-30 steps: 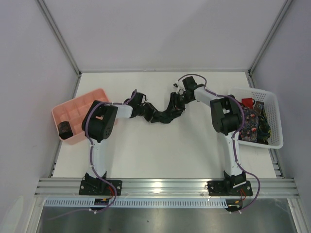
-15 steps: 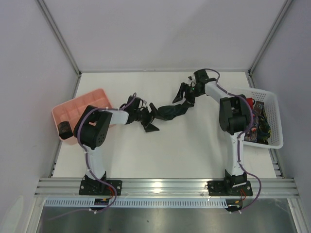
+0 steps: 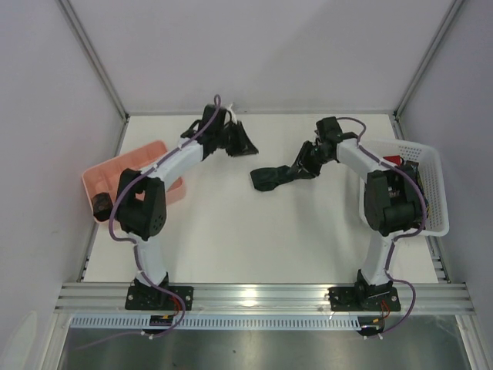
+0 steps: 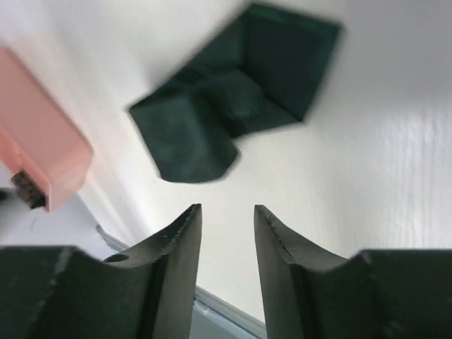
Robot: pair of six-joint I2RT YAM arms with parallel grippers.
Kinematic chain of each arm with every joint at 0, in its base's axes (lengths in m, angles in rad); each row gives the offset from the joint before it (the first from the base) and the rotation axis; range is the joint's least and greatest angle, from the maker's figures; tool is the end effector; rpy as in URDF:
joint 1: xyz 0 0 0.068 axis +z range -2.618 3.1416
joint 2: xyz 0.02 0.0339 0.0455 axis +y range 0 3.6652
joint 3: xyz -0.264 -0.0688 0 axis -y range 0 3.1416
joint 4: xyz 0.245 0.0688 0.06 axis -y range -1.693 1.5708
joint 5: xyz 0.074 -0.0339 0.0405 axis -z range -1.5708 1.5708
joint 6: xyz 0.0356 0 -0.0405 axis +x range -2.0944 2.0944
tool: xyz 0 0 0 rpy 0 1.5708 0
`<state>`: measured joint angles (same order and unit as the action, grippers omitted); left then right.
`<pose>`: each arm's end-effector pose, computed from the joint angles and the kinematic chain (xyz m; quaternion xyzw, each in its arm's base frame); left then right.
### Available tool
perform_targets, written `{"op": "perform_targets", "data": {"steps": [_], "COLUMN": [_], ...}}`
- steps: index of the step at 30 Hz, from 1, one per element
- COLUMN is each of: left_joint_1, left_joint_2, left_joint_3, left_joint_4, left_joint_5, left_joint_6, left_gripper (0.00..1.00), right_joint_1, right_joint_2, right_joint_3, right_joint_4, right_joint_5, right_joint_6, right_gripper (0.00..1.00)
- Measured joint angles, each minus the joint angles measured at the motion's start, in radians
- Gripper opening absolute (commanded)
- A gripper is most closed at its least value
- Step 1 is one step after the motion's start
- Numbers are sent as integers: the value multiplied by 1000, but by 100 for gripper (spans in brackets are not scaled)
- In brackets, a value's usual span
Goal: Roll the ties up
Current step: Roll the tie
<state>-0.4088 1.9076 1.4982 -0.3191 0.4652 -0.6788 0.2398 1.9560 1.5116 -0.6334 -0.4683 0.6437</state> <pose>0.3927 -0.1875 0.2497 -0.0261 0.8926 -0.3858 0.2316 0.4005 0.1145 0.2138 0.1337 0.9355 0.3049 0.1184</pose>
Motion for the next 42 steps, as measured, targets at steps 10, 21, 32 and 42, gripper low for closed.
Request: {"op": "perform_targets", "data": {"steps": [10,21,32,42], "left_joint_1": [-9,-70,-97,-121], "left_joint_2": [321,446,348,203], "left_joint_3": [338,308,167,-53], "left_joint_4": [32,66,13,-15], "left_joint_5": [-224,-351,-288,-185], "left_joint_6": [142,182,118,64], "left_gripper": [14,16,16,16], "right_joint_1": [122,195,209,225], "right_joint_2": [-80,-80,7,39], "right_joint_3": [-296,-351,-267,-221], "right_joint_4": [97,205,224,208], "right_joint_5": [217,296,247,204], "right_joint_6": [253,353,328,221], "right_gripper": [6,0,0,0]}}
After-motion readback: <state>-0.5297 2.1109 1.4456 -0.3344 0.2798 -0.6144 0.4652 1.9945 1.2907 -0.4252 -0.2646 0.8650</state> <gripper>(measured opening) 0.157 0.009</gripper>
